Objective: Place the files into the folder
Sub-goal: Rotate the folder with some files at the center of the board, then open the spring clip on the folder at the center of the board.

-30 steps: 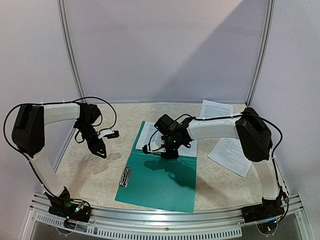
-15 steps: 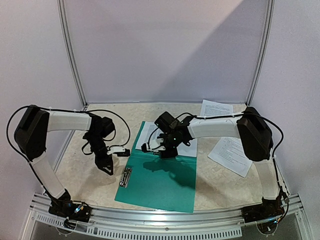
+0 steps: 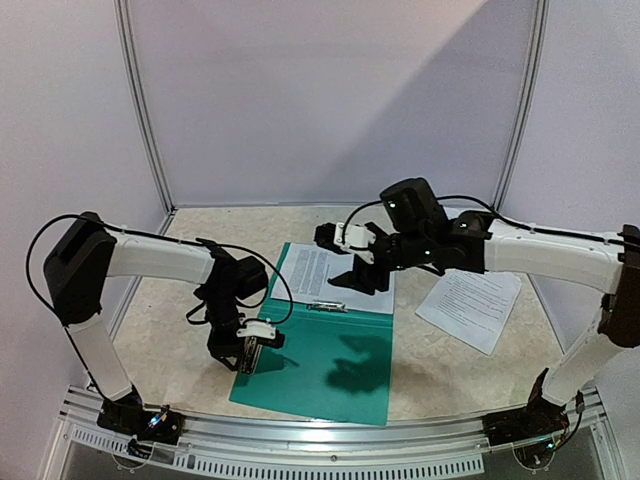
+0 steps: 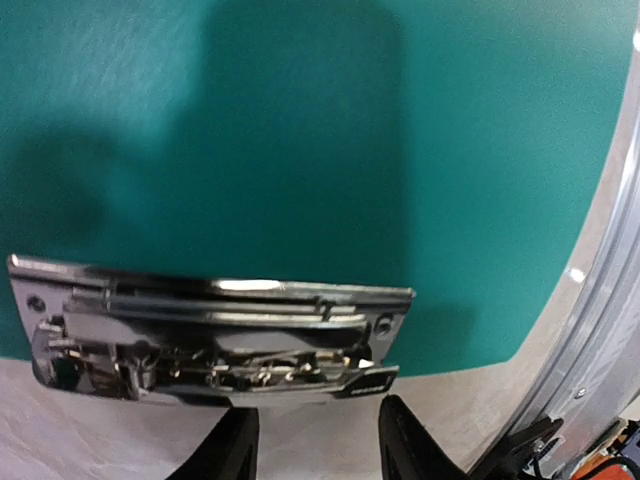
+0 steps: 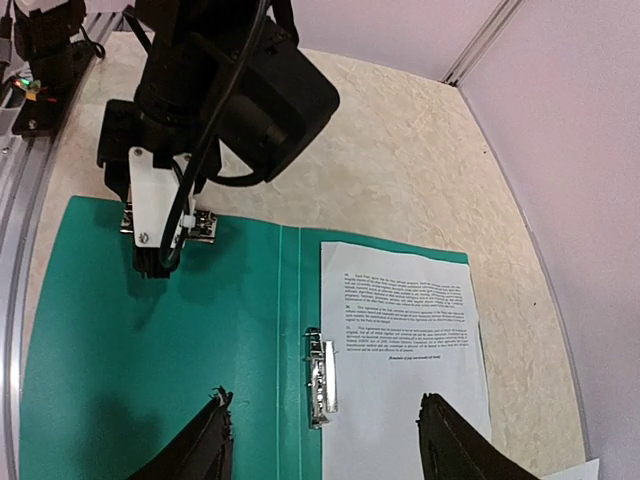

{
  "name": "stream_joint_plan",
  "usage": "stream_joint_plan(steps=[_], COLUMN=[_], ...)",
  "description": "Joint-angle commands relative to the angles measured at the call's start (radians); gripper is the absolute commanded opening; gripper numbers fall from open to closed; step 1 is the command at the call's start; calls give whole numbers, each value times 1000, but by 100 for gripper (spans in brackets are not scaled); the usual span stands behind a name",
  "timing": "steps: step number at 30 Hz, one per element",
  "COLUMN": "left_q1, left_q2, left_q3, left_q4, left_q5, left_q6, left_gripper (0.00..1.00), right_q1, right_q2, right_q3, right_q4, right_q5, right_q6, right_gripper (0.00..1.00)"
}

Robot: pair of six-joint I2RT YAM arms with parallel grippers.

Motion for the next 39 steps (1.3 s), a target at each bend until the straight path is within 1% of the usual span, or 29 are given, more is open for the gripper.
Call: stream_joint_plan(steps=[1, 4, 8, 11, 14, 17, 20, 23, 25, 27, 29, 33, 35, 39], left_q1=[-98, -140, -153, -153, -141, -76, 69, 179, 216, 226, 226, 226, 223, 211], left_q2=[86, 95, 106, 99, 57, 24, 10, -5, -15, -17, -7, 34, 61, 94], left_q3=[19, 60, 126, 158, 177, 204, 244, 267, 263, 255, 248, 243, 247, 225], left_q4=[65, 60, 36, 12, -43, -75, -82, -10, 87, 191, 271, 373, 395, 433], left_q5=[13, 36, 93, 138, 234, 275, 327, 323, 272, 201, 162, 111, 104, 86], left_q6=[-21, -24, -36, -27, 35, 50, 39, -11, -72, -150, -196, -267, -307, -345], left_gripper=[43, 43, 44, 44, 45, 46, 47, 52, 56, 58, 59, 59, 57, 55], right_q1=[9, 19, 23, 36, 68, 114, 171, 235, 277, 317, 353, 399, 402, 406], right_q2=[-112, -175, -250, -259, -244, -206, -166, -83, -13, 91, 186, 323, 358, 392], right_q3=[-109, -158, -208, -216, -218, -212, -213, -179, -126, -64, -1, 80, 91, 104], right_q4=[37, 68, 100, 69, 41, 24, 41, 47, 44, 35, 19, 9, 28, 71], right_q5=[-19, 3, 16, 28, 42, 49, 68, 121, 141, 168, 207, 263, 259, 209], right_q6=[174, 228, 264, 270, 258, 263, 278, 279, 277, 262, 236, 174, 163, 143], right_gripper=[64, 64, 64, 63, 63, 62, 62, 60, 58, 55, 51, 41, 37, 34])
